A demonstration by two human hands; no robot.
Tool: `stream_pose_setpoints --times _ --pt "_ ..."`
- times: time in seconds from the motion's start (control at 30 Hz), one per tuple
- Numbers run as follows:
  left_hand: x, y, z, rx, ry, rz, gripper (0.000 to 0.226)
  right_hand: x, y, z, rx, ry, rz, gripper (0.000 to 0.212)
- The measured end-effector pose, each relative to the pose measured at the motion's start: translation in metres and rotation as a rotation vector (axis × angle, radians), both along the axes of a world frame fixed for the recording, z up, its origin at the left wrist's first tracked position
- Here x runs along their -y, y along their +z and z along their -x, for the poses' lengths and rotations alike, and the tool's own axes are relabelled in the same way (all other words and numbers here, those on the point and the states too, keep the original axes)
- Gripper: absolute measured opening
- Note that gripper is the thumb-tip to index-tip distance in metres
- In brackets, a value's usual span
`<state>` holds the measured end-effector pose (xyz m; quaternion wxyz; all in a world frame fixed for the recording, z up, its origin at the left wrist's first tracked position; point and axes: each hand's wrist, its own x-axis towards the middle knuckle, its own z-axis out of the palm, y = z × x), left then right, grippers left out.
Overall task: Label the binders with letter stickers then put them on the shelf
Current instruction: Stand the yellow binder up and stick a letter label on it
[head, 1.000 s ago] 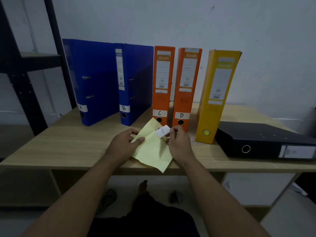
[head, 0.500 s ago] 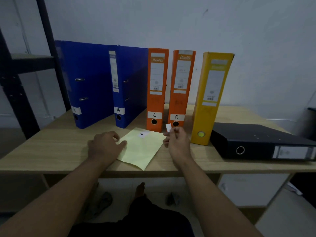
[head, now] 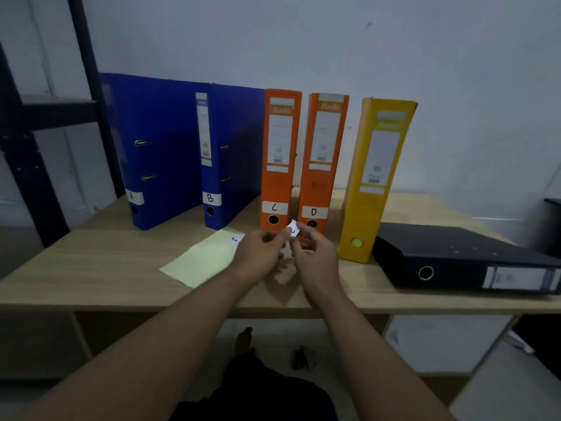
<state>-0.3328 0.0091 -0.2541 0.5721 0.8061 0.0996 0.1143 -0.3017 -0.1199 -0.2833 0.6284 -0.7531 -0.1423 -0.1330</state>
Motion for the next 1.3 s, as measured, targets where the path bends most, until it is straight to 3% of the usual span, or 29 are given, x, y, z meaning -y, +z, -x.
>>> stream_pose_setpoints --times 0.1,0.2,0.37,0.47,0.67,0.8,0.93,1.07,1.17,1.3 --pt "0.008 -0.005 -0.011 -0.038 0.018 0.135 0.034 0.001 0.000 0.000 -0.003 0.030 -0.011 0.046" --pt "0.007 -0.006 -0.014 -0.008 0.113 0.127 0.012 0.000 -0.001 -0.001 0.003 0.060 -0.024 0.047" --pt "0.000 -0.010 -0.008 0.075 0.035 -0.062 0.018 0.005 0.001 0.000 -0.031 0.070 -0.169 0.037" --pt "0.003 -0.011 -0.005 0.125 -0.012 -0.161 0.007 0.008 0.003 0.000 -0.085 0.022 -0.241 0.049" --pt "0.019 -0.009 -0.010 0.247 -0.067 -0.214 0.019 0.030 -0.003 -0.002 0.092 -0.105 -0.072 0.014" --pt "0.043 -0.008 -0.016 0.304 -0.103 -0.202 0.023 0.059 0.002 -0.003 0.050 -0.104 -0.144 0.018" --pt "0.073 -0.009 -0.026 0.399 -0.087 -0.124 0.009 0.088 0.010 -0.011 -0.024 -0.036 -0.325 0.029" --pt "0.096 -0.013 -0.034 0.457 -0.096 -0.103 0.010 0.109 0.015 -0.018 0.069 0.019 -0.224 0.024" --pt "0.106 -0.014 -0.043 0.536 -0.067 -0.116 0.011 0.115 0.017 -0.026 0.170 -0.069 -0.160 0.030" --pt "0.113 -0.014 -0.056 0.634 -0.027 -0.134 0.009 0.116 0.013 -0.040 0.405 -0.218 -0.041 0.019"
